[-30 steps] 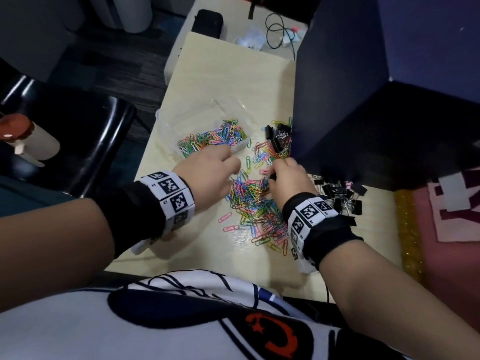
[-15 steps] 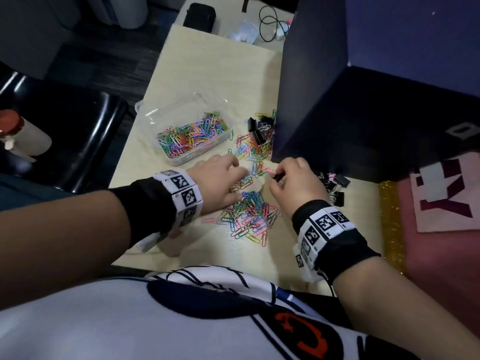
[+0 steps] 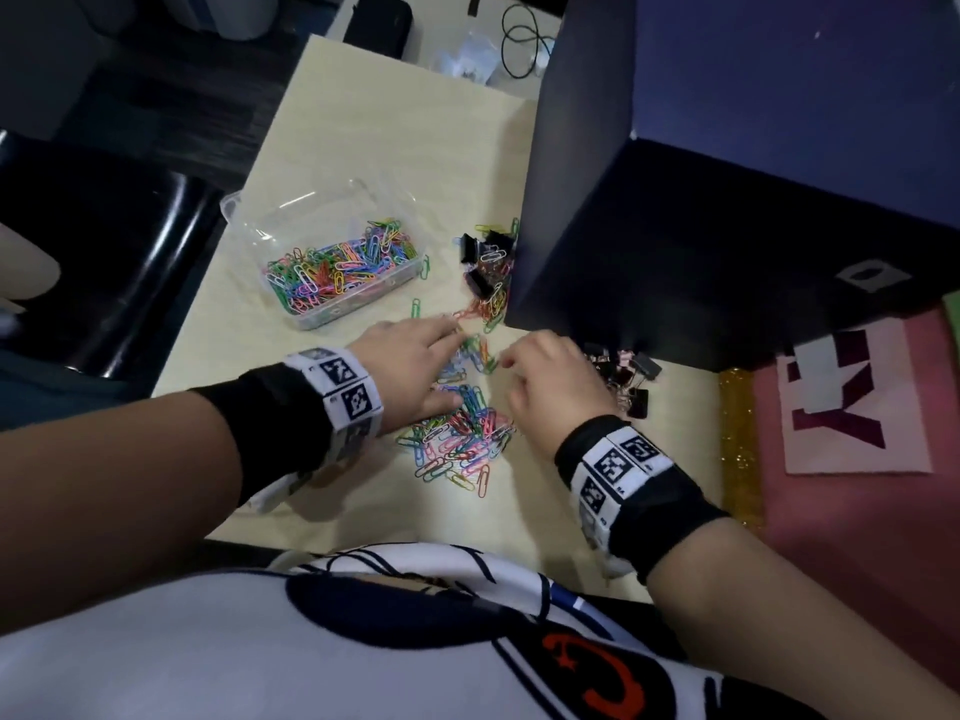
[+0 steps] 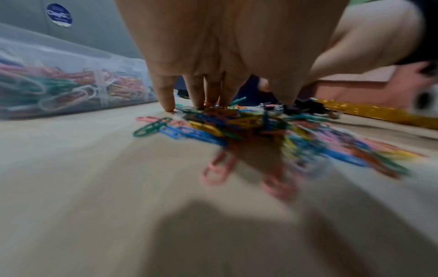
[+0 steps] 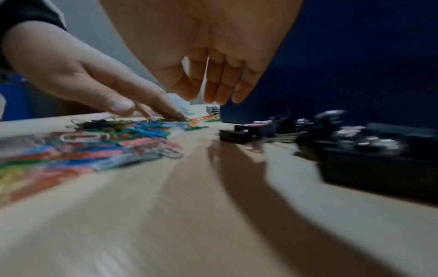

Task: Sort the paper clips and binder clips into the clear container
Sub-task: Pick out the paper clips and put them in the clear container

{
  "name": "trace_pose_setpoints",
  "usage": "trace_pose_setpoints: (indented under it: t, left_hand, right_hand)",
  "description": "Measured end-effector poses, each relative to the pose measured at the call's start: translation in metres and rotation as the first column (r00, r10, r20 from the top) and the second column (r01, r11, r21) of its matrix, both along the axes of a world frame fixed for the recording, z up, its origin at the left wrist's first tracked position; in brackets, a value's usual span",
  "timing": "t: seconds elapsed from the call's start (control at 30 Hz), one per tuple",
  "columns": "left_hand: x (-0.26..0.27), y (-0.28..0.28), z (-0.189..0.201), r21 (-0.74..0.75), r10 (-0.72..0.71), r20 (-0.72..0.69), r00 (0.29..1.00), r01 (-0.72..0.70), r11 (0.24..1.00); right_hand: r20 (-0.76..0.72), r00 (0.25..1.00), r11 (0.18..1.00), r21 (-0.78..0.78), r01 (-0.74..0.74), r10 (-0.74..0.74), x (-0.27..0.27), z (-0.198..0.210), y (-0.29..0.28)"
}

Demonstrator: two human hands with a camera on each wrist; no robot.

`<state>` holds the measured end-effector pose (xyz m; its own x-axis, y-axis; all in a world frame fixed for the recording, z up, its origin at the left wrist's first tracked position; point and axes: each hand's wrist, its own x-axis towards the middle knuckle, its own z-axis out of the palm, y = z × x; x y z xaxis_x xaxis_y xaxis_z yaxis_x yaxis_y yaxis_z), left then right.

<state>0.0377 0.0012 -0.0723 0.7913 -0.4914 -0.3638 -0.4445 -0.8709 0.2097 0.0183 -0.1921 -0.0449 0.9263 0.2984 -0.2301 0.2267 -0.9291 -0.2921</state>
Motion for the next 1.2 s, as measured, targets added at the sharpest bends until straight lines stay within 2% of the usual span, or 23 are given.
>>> trace_pose_setpoints:
  t: [0.1,0.2,0.27,0.43,0.57,0.73,0.83,0.9,1.07,1.13,1.2]
  left_hand:
    - [-0.018,0.001,0.004,0.047,-0.03,-0.057,0.998,0.033,0.998]
    - [-0.028,0.004,0.009,0.047,-0.028,-0.094,0.995,0.032,0.998]
    - [-0.03,0.006,0.012,0.037,-0.027,-0.115,0.993,0.031,0.999]
    - [-0.014,0.014,0.015,-0.054,0.093,-0.041,0.995,-0.095,0.994]
    - [0.003,0.019,0.012,-0.007,0.152,-0.03,0.988,-0.153,0.988]
    - [-0.008,0.018,0.011,0.05,0.026,-0.091,0.995,-0.021,0.999]
    - [-0.024,0.018,0.014,0.043,-0.028,-0.149,0.989,0.035,0.998]
    - [-0.027,0.02,0.017,0.022,-0.038,-0.152,0.988,0.042,0.999]
    - [-0.018,0.037,0.021,-0.027,0.079,-0.063,0.995,-0.081,0.996]
    - [-0.016,0.046,0.019,0.023,0.135,-0.072,0.988,-0.133,0.991]
    - [-0.017,0.051,0.019,0.082,0.154,-0.095,0.984,-0.146,0.986]
  right_hand:
    - [-0.053,0.999,0.993,0.115,0.011,-0.005,0.013,-0.001,0.023]
    - [-0.213,0.976,0.998,0.036,0.049,-0.041,0.026,-0.004,0.037]
    - [-0.287,0.958,0.999,-0.043,0.005,-0.017,0.026,-0.008,0.041]
    - [-0.25,0.965,0.997,-0.006,-0.082,0.078,0.006,-0.012,0.04]
    - [-0.228,0.969,0.996,0.043,-0.083,0.091,0.0,-0.011,0.042]
    - [-0.182,0.983,0.998,0.046,0.039,-0.03,0.02,-0.006,0.038]
    - [-0.256,0.966,0.999,0.014,0.042,-0.037,0.03,-0.002,0.04]
    - [-0.284,0.959,0.999,-0.031,-0.007,-0.003,0.028,-0.004,0.043]
    - [-0.241,0.967,0.996,-0.007,-0.083,0.079,0.009,-0.011,0.046]
    - [-0.246,0.964,0.995,0.025,-0.098,0.101,0.003,-0.008,0.045]
    - [-0.203,0.978,0.997,0.06,-0.045,0.056,0.002,-0.003,0.043]
